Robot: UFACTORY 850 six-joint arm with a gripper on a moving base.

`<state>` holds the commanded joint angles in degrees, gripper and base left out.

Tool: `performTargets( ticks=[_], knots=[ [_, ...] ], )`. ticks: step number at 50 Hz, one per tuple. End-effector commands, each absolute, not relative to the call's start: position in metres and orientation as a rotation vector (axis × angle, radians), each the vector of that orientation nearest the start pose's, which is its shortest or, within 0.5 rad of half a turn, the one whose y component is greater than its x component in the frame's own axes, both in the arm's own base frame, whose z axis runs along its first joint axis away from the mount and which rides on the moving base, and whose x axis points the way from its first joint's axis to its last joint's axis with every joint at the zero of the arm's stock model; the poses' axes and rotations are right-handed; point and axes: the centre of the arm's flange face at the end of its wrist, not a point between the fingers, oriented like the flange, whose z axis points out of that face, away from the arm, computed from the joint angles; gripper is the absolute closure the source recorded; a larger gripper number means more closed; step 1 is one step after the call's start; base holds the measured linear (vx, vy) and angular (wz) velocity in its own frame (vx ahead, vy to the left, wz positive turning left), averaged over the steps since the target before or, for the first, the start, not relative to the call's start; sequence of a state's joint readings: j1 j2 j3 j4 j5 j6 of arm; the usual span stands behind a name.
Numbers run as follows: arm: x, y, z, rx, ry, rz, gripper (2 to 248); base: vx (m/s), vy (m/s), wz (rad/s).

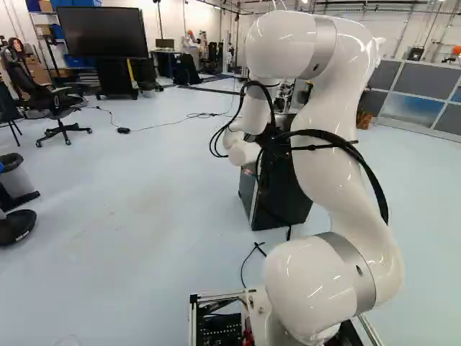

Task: Grab a drink from the fridge

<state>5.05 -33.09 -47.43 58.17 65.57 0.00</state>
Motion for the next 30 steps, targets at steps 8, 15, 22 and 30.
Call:
performTargets(
  ticks=[8, 15, 22, 30],
  knots=[
    [0.516, -0.033, 0.29, -2.462, 1.486, -2.038, 3, 0.0, 0.0, 0.0],
    [0.508, -0.041, 0.291, -2.468, 1.513, -2.034, 3, 0.0, 0.0, 0.0],
    [0.497, -0.049, 0.292, -2.476, 1.552, -2.024, 3, -0.002, -0.006, -0.018],
    [0.484, -0.058, 0.292, -2.483, 1.6, -2.012, 3, 0.0, 0.0, 0.0]
  ],
)
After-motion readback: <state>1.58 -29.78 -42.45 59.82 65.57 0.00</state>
